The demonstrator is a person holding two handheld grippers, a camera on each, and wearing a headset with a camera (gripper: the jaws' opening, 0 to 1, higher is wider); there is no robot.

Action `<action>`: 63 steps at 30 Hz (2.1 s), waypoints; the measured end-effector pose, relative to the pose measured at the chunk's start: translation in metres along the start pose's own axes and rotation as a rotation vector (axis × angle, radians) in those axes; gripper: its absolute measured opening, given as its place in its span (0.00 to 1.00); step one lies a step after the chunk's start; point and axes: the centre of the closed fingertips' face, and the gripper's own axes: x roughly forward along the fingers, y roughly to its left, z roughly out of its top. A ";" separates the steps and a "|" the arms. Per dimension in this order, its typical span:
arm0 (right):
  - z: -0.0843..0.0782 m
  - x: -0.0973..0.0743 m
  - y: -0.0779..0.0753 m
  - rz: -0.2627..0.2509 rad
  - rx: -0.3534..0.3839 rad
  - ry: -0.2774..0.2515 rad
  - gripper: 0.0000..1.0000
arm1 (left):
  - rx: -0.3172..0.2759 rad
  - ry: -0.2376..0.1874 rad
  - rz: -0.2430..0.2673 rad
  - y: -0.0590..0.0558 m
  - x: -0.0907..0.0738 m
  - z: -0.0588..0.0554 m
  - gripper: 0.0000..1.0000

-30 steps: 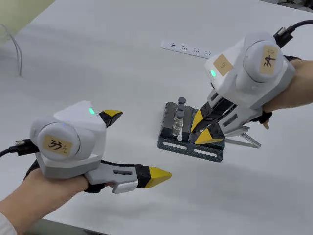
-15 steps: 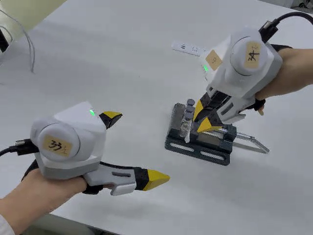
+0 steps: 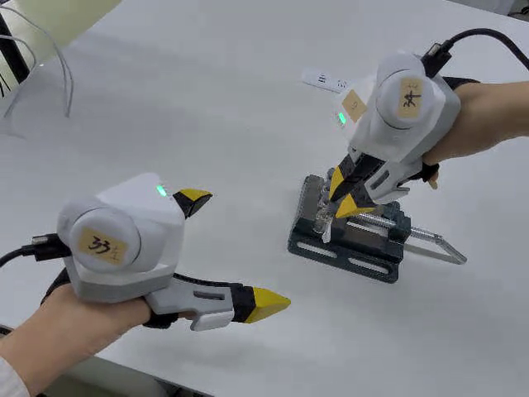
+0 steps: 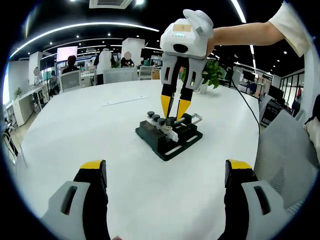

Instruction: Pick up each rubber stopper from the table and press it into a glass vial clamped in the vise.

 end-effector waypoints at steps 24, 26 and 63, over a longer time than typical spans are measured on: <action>-0.002 0.008 -0.003 0.024 -0.165 0.028 0.06 | -0.021 -0.002 0.008 0.003 -0.001 -0.004 0.96; -0.003 0.008 -0.002 0.025 -0.166 0.031 0.06 | -0.022 -0.002 0.009 0.004 -0.001 -0.004 0.96; -0.005 0.010 -0.005 0.028 -0.068 0.049 0.05 | -0.019 0.005 -0.019 -0.007 0.007 0.000 0.95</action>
